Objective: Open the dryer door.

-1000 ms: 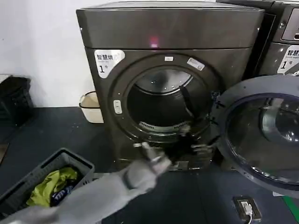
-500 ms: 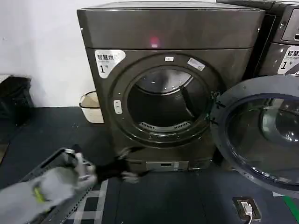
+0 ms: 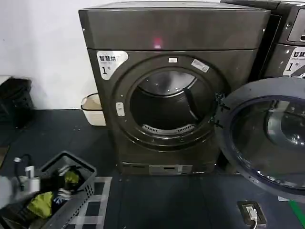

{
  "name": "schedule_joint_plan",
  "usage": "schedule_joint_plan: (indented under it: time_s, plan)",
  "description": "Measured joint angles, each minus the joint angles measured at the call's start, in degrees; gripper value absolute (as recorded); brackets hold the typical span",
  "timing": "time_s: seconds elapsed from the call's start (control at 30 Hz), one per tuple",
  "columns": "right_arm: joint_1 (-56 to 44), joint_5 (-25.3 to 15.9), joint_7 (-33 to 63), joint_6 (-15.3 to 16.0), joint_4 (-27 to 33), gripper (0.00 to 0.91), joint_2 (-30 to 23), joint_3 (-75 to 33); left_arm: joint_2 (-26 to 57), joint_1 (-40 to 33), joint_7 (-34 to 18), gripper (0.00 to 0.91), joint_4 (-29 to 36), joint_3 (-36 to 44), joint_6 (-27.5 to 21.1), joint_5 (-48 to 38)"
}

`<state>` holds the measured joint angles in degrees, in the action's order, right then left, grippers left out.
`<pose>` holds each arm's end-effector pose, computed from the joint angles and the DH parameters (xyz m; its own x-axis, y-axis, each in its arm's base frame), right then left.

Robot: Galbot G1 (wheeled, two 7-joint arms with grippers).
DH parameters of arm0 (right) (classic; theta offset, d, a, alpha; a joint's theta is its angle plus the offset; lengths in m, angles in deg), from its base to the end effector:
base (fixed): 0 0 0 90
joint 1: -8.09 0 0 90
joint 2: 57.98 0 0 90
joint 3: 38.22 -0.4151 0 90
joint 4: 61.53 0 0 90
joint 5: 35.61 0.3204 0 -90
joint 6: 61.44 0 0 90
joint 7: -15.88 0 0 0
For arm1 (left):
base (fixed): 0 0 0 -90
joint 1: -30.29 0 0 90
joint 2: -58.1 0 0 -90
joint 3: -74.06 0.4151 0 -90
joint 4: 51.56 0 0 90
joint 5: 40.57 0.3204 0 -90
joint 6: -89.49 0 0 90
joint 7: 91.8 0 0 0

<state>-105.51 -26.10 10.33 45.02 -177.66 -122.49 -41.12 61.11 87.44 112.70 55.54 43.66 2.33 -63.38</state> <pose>-0.0629 -0.3772 -0.1075 -0.3203 0.8035 -0.5018 0.9290 0.1629 -0.3322 0.2641 0.3343 -0.1234 -0.5708 0.4136 0.7092 0.8167 0.1969 0.5425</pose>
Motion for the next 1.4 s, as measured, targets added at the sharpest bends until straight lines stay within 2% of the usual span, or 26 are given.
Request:
schedule_joint_plan:
  time_s: [0.1,0.37,0.77,0.9,1.4]
  plan:
    - [0.0,0.0,-0.1,-0.1,-0.1,0.907,-0.3,0.5,1.0,0.1,2.2,0.907,-2.5,-0.5,-0.3,2.8]
    - [-0.7,0.0,-0.4,-0.2,0.2,0.907,0.1,0.1,2.2,0.2,3.9,0.907,-7.1,-0.9,-1.4,6.5]
    - [-0.8,-0.1,-0.7,-0.6,0.5,0.907,0.1,0.4,3.2,0.3,9.6,0.907,-11.4,-2.5,0.0,11.9]
    - [-0.9,-0.2,-0.8,-0.6,0.5,0.907,0.0,0.4,3.5,0.2,11.7,0.907,-12.0,-2.7,0.4,13.3]
    - [-0.9,-0.4,-1.0,-0.8,0.5,0.907,-0.4,0.4,3.3,0.2,13.7,0.907,-13.3,-2.8,2.9,16.2]
